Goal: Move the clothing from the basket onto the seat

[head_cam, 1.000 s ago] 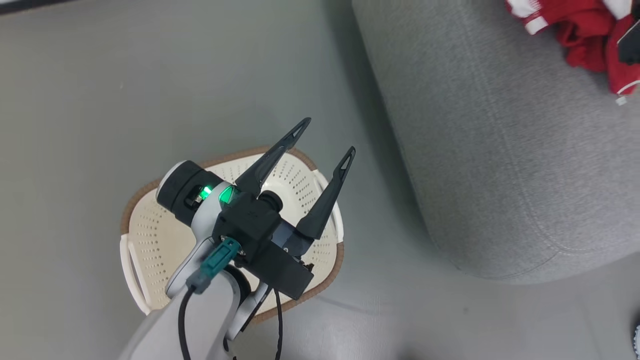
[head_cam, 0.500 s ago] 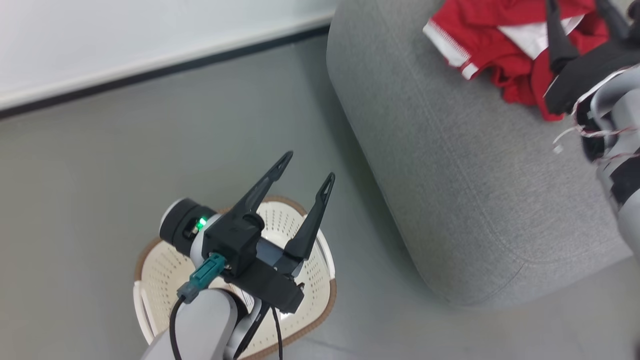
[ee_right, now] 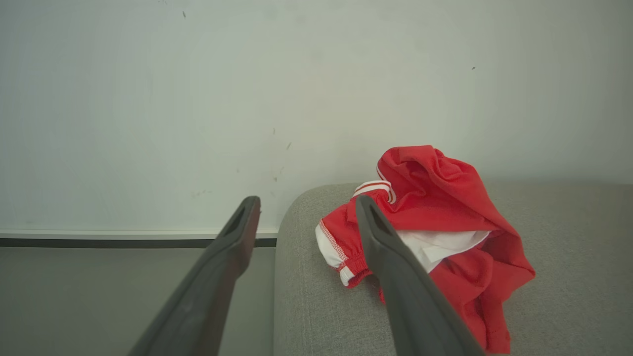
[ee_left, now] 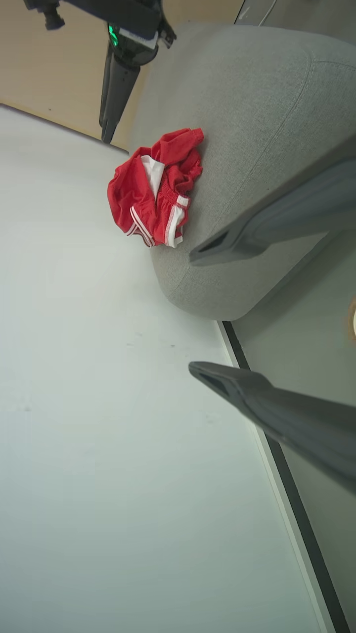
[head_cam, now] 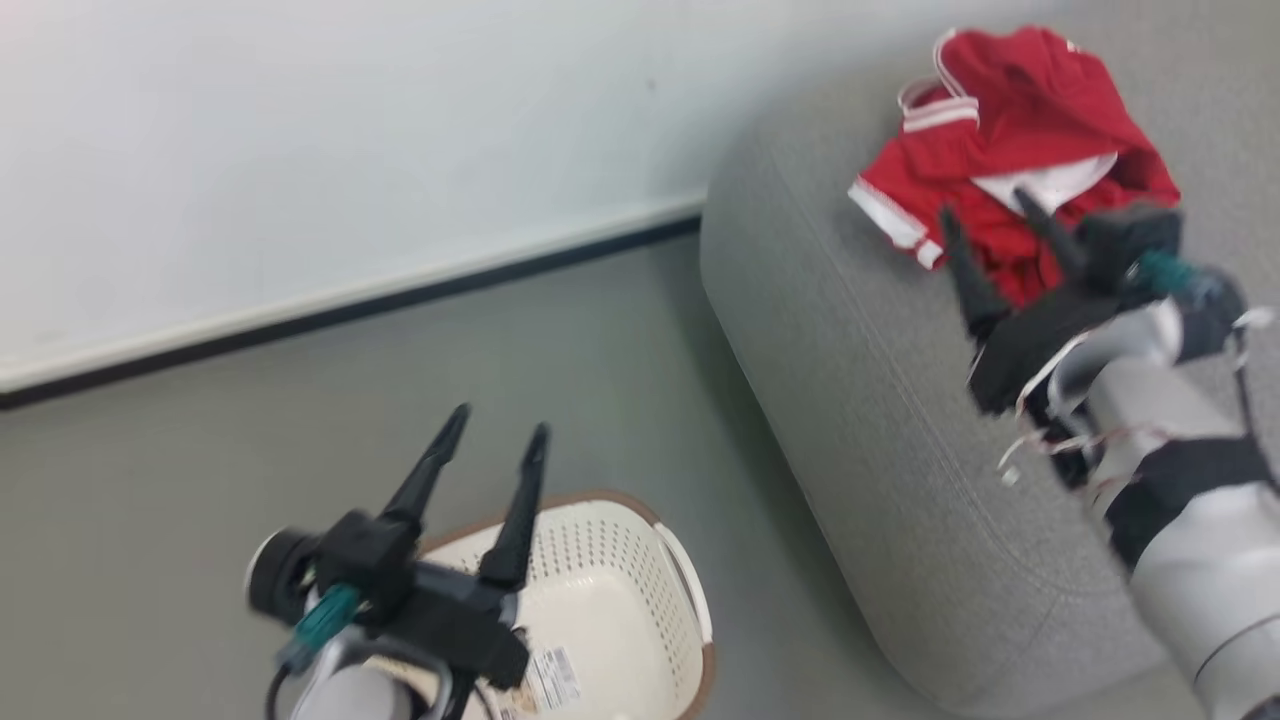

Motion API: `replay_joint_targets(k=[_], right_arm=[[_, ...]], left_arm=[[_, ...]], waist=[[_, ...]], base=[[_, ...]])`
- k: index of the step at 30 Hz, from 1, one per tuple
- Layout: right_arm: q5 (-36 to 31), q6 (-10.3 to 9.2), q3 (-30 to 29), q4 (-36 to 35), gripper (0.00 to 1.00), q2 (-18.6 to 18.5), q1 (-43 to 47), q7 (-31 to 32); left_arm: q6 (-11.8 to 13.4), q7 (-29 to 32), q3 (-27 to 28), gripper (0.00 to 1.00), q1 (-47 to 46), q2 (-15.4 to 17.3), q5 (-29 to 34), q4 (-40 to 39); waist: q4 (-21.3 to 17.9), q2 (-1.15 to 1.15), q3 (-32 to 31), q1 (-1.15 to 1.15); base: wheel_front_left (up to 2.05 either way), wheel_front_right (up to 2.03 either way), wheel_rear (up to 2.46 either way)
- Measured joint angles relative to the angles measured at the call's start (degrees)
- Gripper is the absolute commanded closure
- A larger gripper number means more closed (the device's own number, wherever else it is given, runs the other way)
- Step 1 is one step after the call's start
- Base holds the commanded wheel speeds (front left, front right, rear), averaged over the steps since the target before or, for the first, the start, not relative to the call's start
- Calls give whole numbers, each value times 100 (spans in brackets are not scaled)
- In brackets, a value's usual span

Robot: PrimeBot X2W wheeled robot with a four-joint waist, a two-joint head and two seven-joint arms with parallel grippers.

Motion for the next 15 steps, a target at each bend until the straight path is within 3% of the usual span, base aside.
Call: replay_joint_targets(k=[9,15], right_arm=[[9,-2,1,-631,0,265,842,0],[1,-230,-14,-1310,0,320,1620,1]], left_arm=[[249,-131,538,0,758,225,-223,-171],[426,-146,915,0,1346,392,-363,-352]], waist=[[230,0,-586,0],[344,1,-926,0]], base=[[0,0,0],[0,0,0]])
